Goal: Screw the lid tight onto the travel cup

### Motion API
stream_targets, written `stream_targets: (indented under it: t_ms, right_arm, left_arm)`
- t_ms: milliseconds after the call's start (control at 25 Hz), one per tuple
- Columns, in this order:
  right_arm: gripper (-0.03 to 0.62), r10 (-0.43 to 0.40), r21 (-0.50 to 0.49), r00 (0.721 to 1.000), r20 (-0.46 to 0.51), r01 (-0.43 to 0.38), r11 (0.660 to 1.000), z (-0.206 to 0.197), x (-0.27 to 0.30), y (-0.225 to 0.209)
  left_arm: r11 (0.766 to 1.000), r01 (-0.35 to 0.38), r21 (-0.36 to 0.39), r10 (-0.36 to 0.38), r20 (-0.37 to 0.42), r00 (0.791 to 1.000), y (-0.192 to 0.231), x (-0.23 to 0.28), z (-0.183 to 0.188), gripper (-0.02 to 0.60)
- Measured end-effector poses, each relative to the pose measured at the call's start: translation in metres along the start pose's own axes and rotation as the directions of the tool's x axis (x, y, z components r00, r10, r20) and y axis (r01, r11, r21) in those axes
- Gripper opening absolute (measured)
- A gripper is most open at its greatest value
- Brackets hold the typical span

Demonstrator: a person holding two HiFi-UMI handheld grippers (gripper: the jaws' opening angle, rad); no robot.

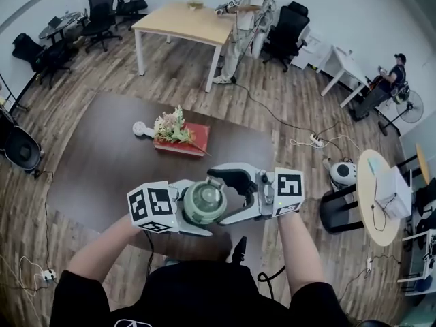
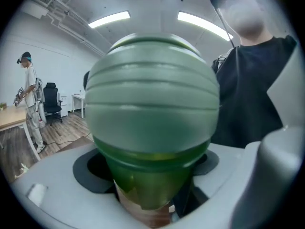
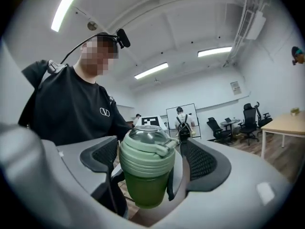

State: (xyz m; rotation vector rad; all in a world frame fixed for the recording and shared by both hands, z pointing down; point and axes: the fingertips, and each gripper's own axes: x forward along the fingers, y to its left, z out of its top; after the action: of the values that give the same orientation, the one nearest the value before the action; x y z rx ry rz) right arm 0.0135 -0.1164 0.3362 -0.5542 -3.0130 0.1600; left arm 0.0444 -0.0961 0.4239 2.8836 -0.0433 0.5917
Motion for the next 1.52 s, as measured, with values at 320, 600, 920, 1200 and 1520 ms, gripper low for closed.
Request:
stream_targets:
  t_ms: [320, 600, 920, 1200, 1520]
  right_arm:
    - [0.391, 0.057, 0.068, 0.998, 0.029, -0.059, 0.996, -0.003, 0.009, 0.004]
    - [0.385, -0.513, 0.108, 0.85, 0.117, 0.503, 0.858, -0.004, 0.011, -0.021]
    - [0.383, -0.96, 0.205, 0.278, 0.031, 0.938, 0.279, -0.02, -0.002, -0.025]
    - [0.436, -0.813, 0.207, 0.578, 0.073, 0.788, 0.579, -0.012, 0.003, -0.015]
    - [0.491, -0.181, 0.019, 0.982, 0.055, 0.18, 0.983, 0.004, -0.005, 0.004]
  left_arm:
    - [0.999, -0.047, -0.014, 0.047, -0.015, 0.999, 0.002, -0.004, -0.006, 0.414]
    - [0.943, -0.33, -0.036, 0.33, -0.013, 0.944, 0.046, -0.016, -0.012, 0.411]
    - [0.911, -0.402, -0.087, 0.403, -0.012, 0.915, 0.062, 0.002, -0.018, 0.411]
    - [0.935, -0.336, -0.114, 0.34, 0.025, 0.94, 0.054, -0.001, -0.012, 0.411]
    - [0.988, -0.141, -0.069, 0.144, 0.046, 0.988, 0.008, -0.008, 0.01, 0.411]
